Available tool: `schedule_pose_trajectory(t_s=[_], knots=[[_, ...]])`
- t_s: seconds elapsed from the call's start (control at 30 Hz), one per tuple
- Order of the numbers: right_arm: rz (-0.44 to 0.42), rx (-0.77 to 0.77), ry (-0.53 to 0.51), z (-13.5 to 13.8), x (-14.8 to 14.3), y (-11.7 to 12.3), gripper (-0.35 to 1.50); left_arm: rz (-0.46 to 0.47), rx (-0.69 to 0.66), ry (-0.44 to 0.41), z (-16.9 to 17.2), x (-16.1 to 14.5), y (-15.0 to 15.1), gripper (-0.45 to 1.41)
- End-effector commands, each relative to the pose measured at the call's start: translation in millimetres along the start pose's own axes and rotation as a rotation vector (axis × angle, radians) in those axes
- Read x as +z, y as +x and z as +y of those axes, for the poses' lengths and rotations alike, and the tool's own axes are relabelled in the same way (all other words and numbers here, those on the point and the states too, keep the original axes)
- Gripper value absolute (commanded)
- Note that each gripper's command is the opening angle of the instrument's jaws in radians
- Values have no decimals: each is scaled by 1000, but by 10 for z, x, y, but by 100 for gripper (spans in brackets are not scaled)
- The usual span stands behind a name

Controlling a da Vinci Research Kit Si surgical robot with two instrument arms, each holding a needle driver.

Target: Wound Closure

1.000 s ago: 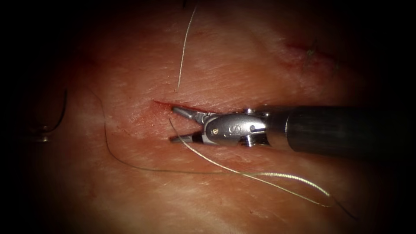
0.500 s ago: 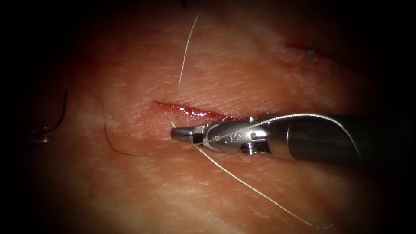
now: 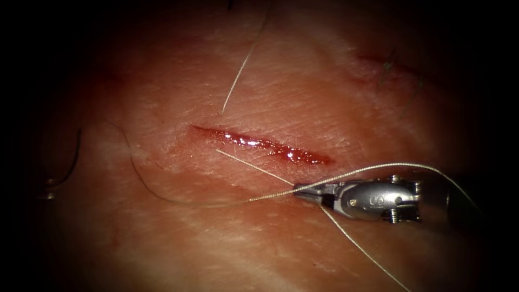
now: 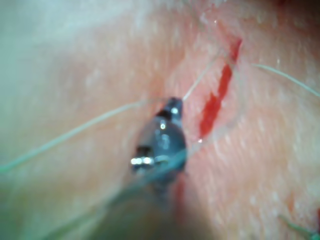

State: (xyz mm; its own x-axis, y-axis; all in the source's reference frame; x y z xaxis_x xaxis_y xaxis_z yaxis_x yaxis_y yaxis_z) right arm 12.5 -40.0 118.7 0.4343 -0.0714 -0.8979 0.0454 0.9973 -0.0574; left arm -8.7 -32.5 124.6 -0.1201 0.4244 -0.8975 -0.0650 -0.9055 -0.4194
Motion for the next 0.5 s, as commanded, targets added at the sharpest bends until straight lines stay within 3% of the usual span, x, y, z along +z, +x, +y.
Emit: schedule_pose_trajectory(t_s=[0.03, 0.5], knots=[[-7, 9, 0, -12, -6, -9, -35, 4, -2, -10, 5, 9, -6, -45], [-29, 34, 3, -51, -61, -31, -35, 25, -2, -68, 25, 24, 12, -45]])
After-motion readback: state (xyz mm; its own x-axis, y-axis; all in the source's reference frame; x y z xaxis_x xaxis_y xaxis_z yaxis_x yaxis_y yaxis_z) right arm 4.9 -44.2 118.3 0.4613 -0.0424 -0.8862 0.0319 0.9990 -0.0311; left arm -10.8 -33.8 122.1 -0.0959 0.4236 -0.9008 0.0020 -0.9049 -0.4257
